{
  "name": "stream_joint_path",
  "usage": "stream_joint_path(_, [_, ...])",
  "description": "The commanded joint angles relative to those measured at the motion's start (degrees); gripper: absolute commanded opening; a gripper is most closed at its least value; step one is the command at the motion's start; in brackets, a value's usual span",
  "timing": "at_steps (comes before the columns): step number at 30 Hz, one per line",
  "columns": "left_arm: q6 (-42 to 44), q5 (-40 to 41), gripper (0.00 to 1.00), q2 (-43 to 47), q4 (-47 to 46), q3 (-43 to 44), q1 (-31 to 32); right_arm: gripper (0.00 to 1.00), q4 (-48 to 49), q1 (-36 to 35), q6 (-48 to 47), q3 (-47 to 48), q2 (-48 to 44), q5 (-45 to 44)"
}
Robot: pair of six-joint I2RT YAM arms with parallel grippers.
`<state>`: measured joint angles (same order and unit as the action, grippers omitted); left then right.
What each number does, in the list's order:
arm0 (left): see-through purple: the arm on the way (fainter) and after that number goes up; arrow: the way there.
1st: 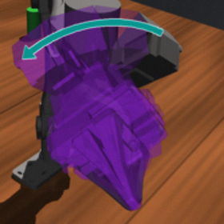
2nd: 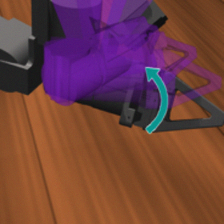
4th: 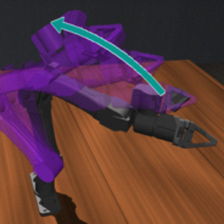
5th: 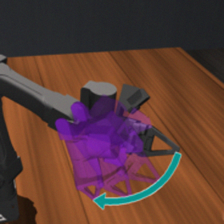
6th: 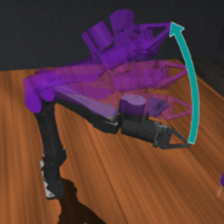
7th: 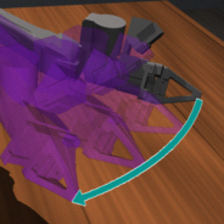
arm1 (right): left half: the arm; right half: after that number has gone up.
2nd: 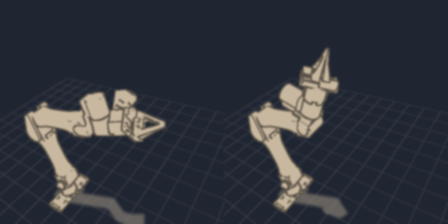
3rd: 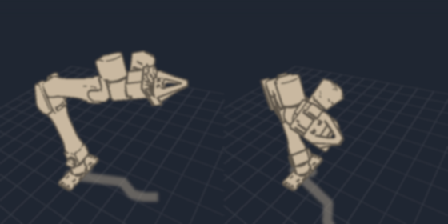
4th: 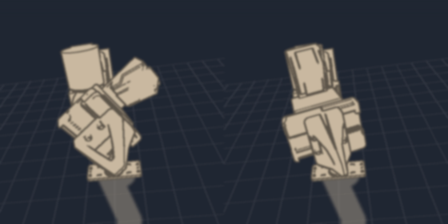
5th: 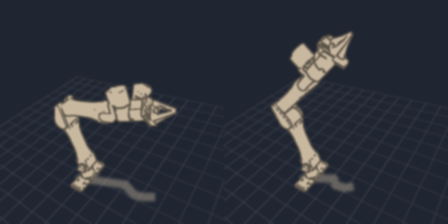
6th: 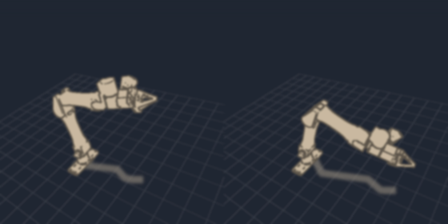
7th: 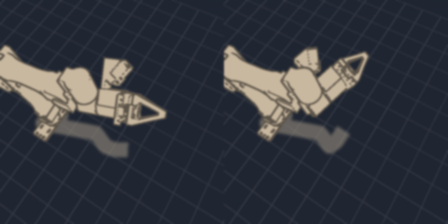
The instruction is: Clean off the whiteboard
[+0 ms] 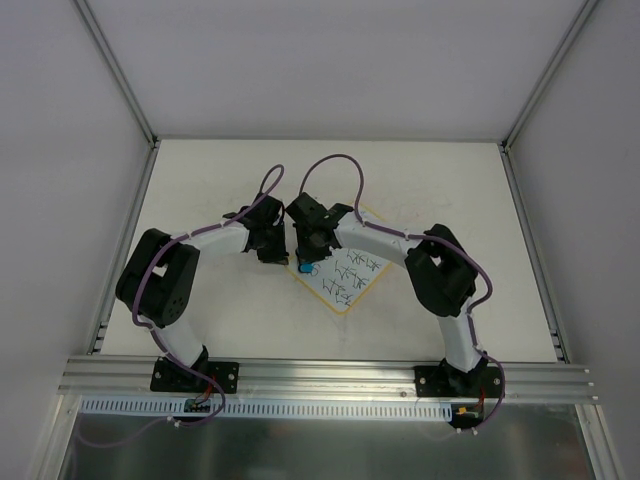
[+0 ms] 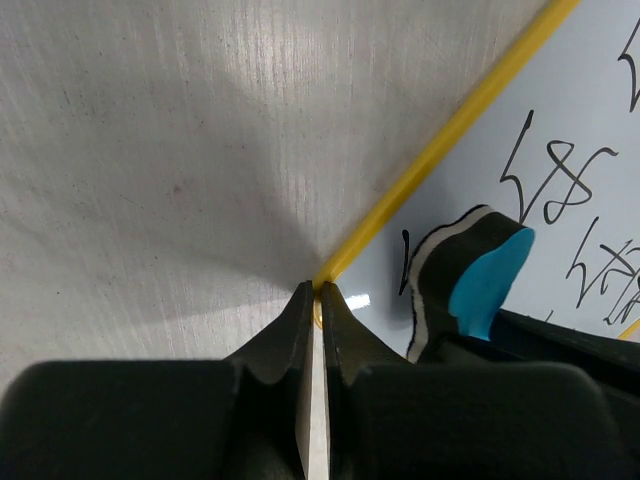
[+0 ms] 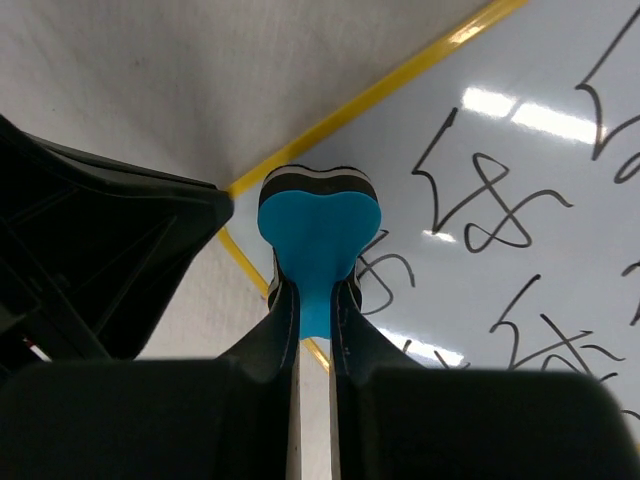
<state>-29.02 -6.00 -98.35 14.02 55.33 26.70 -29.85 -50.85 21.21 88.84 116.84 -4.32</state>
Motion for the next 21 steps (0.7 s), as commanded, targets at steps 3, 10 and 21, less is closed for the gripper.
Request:
stream_joint_path(3, [-0.95, 1.16, 0.0, -2.47, 5.93, -3.83, 0.9, 0.0, -6.17, -1.79, 2.77, 6.95, 3.83, -3.59])
stream_joint_path(10, [-2.01, 2.13, 0.0, -2.64, 6.02, -4.35, 0.9, 0.0, -13.04, -1.8, 5.33, 9.51, 7.35, -7.54])
stream_joint_path(21, [-2.63, 3.01, 0.0, -3.17, 6.28, -5.06, 0.81, 0.0, -15.95, 2.5, 9.81, 1.45, 4.2, -7.82])
